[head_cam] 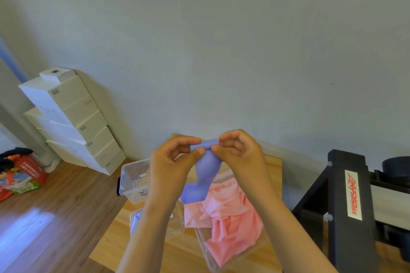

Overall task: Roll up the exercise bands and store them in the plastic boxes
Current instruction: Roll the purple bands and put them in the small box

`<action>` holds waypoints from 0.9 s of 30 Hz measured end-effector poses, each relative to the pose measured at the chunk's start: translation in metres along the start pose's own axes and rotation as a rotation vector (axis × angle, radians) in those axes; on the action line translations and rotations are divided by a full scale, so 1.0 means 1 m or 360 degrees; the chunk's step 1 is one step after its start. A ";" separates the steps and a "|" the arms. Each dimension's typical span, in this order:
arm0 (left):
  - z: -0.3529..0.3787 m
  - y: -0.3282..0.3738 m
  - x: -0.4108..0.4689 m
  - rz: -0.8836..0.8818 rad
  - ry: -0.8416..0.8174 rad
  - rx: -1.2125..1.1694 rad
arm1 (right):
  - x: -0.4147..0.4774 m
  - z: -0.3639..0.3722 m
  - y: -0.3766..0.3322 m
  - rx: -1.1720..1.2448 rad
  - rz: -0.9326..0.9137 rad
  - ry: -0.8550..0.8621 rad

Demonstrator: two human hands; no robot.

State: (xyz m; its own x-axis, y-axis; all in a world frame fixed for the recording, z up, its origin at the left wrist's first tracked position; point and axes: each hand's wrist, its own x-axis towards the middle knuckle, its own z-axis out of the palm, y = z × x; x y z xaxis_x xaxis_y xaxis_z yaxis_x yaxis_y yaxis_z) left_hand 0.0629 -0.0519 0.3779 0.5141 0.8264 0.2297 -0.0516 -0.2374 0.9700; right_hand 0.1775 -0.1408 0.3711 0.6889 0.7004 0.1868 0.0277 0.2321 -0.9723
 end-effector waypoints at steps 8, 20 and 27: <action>0.017 -0.003 -0.012 0.0023 0.0262 -0.0238 | -0.005 0.010 0.004 0.0014 -0.0054 0.0243; 0.012 -0.006 -0.010 0.0048 0.0135 -0.0190 | -0.001 -0.001 0.002 0.0003 0.0023 -0.0063; 0.014 -0.010 -0.009 -0.0142 0.0021 -0.0250 | 0.000 -0.007 0.000 0.0040 -0.0057 -0.0144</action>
State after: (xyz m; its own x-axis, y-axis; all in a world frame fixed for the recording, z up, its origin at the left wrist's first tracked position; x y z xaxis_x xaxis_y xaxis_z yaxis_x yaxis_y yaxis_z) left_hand 0.0706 -0.0640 0.3656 0.5116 0.8474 0.1423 -0.1401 -0.0812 0.9868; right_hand 0.1827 -0.1450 0.3698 0.6195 0.7491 0.2345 0.0323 0.2741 -0.9612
